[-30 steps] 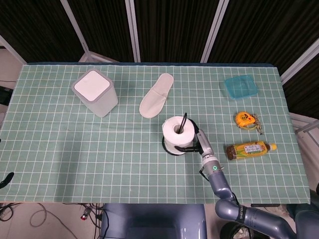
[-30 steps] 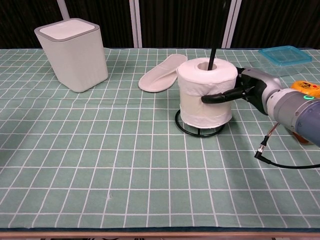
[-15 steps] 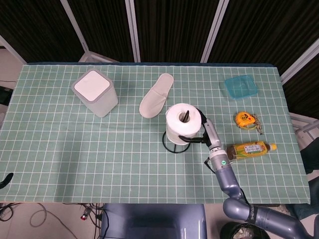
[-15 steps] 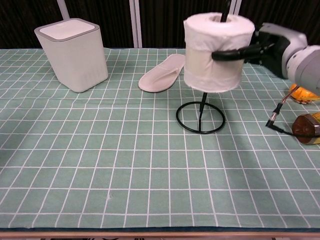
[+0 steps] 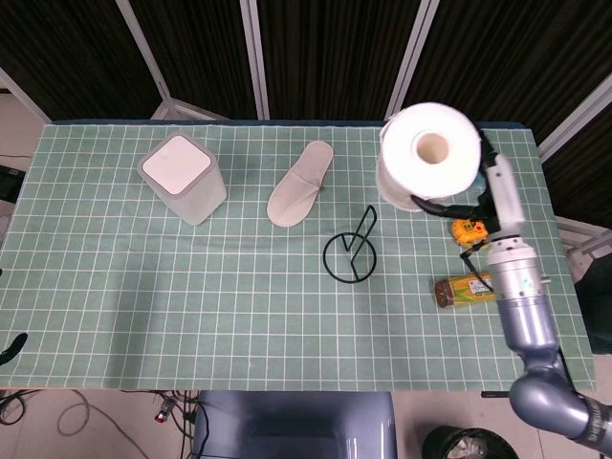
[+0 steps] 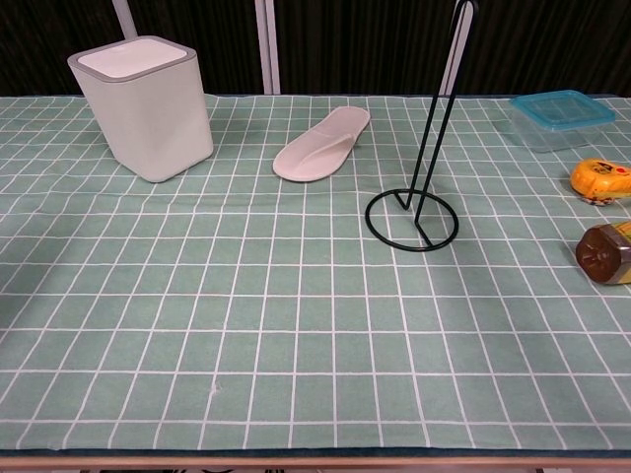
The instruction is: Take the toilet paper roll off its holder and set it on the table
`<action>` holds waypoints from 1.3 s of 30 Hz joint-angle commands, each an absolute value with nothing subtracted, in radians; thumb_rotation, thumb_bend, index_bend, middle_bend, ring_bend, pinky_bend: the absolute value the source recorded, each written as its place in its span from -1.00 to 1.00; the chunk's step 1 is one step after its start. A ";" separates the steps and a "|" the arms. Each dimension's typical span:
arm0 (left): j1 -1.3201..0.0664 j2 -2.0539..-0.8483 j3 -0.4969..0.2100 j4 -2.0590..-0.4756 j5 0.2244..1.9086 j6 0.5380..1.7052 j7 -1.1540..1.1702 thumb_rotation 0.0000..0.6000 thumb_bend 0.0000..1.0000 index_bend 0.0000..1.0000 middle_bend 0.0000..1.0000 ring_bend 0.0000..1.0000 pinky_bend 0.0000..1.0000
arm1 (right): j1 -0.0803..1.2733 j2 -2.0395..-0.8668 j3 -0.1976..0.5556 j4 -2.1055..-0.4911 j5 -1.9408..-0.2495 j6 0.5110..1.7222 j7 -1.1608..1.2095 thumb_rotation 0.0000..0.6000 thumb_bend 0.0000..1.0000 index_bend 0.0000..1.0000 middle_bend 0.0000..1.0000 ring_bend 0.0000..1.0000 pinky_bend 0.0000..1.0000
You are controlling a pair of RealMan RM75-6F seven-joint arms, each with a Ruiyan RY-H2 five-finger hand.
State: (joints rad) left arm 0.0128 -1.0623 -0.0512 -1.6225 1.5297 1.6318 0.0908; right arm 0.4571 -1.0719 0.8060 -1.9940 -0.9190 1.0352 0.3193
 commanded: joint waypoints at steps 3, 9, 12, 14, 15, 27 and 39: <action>0.015 -1.060 -0.050 -1.625 1.533 1.636 0.087 1.00 -0.65 -0.89 -1.00 -1.00 -0.97 | 0.356 -0.891 0.894 -2.038 -0.830 1.038 0.315 1.00 -1.00 -0.63 -0.65 -0.27 -0.45; 0.016 -1.059 -0.049 -1.627 1.533 1.636 0.087 1.00 -0.65 -0.89 -1.00 -1.00 -0.97 | 0.246 -0.843 0.819 -1.950 -0.922 0.954 0.459 1.00 -1.00 -0.64 -0.65 -0.27 -0.45; 0.016 -1.061 -0.049 -1.628 1.537 1.637 0.094 1.00 -0.65 -0.89 -1.00 -1.00 -0.97 | 0.207 -0.864 0.752 -1.907 -1.026 0.933 0.529 1.00 -1.00 -0.63 -0.65 -0.27 -0.45; 0.016 -1.063 -0.047 -1.629 1.541 1.638 0.100 1.00 -0.65 -0.89 -1.00 -1.00 -0.97 | 0.187 -0.893 0.695 -1.871 -1.114 0.925 0.589 1.00 -1.00 -0.63 -0.65 -0.27 -0.45; 0.016 -1.064 -0.046 -1.630 1.542 1.638 0.102 1.00 -0.65 -0.89 -1.00 -1.00 -0.97 | 0.178 -0.905 0.670 -1.858 -1.149 0.924 0.614 1.00 -1.00 -0.63 -0.65 -0.27 -0.45; 0.017 -1.062 -0.048 -1.626 1.538 1.639 0.098 1.00 -0.65 -0.89 -1.00 -1.00 -0.97 | 0.142 -1.056 0.350 -1.710 -1.559 0.983 0.843 1.00 -1.00 -0.62 -0.65 -0.27 -0.47; 0.019 -1.057 -0.051 -1.625 1.534 1.640 0.086 1.00 -0.65 -0.89 -1.00 -1.00 -0.97 | 0.186 -1.274 0.185 -1.683 -1.713 1.081 0.850 1.00 -1.00 -0.62 -0.65 -0.27 -0.59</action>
